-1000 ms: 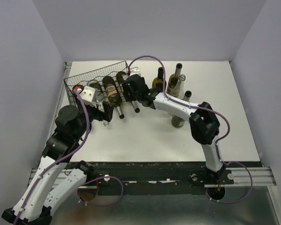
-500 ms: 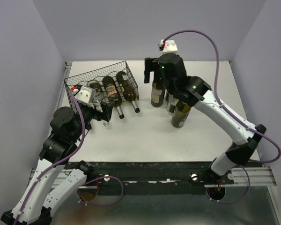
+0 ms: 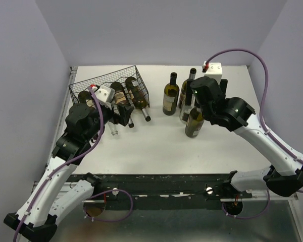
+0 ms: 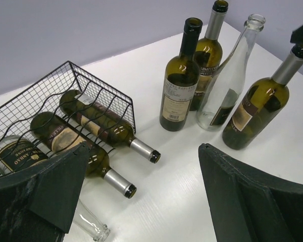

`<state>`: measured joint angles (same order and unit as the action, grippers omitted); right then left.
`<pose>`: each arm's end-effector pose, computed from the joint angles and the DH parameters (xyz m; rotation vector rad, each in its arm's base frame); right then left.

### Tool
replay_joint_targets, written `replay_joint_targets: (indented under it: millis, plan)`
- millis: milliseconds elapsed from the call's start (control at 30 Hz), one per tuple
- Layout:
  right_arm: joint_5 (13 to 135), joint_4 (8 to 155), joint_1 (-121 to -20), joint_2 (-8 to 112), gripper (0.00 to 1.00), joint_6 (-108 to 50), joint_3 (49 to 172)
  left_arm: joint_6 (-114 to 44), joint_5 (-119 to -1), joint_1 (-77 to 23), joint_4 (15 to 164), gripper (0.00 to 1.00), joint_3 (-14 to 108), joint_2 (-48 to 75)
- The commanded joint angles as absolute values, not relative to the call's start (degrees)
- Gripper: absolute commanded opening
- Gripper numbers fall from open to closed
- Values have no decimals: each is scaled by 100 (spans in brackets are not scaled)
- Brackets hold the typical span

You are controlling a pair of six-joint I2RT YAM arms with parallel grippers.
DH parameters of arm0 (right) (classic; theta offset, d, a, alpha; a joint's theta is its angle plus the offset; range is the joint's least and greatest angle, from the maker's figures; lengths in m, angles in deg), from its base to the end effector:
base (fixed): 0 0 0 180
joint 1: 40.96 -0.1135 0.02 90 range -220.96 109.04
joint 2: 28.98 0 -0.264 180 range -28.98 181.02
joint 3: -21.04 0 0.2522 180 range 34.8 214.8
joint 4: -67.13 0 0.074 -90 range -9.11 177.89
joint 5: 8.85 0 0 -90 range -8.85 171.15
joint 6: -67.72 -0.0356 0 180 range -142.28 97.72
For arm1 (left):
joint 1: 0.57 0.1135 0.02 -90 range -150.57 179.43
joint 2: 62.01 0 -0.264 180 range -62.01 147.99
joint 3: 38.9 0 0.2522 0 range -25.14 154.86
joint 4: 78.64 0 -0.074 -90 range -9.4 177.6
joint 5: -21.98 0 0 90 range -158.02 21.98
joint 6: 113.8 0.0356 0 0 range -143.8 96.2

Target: Put the wine bottle on the wine rack

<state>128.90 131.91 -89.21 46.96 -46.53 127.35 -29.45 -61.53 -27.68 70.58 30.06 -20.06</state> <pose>0.1890 0.1721 0.4418 0.0388 1.9612 -0.0864 0.1383 -0.0753 0.3973 0.3957 1.6149 -0.5287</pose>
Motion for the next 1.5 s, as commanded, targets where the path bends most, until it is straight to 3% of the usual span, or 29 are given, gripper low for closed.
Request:
replay_joint_targets:
  millis: [0,433,600,700,833,933,1233,1467]
  plan:
    - [12976,13310,-8807,4335,97,-5111,12164,-3039,-5975,-2755,7327,99,3357,-1667]
    - [12185,12308,-8052,4441,73,-5103,11179,-3409,-5940,-2746,7380,99,3200,-1657]
    - [12035,12053,-7867,4458,59,-4892,11012,-3347,-6160,-2755,7152,99,3120,-1763]
    - [11956,12009,-7858,4476,46,-4786,11012,-3312,-6230,-2746,7099,99,3041,-1824]
    - [11790,12043,-7849,4458,14,-4663,11178,-3286,-6239,-2755,7081,99,3015,-1816]
    - [11509,12140,-7849,4493,1,-4479,11521,-3268,-6160,-2755,7090,99,2988,-1763]
    - [9471,12571,-7849,4871,1,-4337,12944,-3092,-4887,-2755,7905,96,2261,-1850]
    - [7916,12308,-7849,5012,1,-4724,13332,-3329,-4131,-2764,8733,97,1460,-1913]
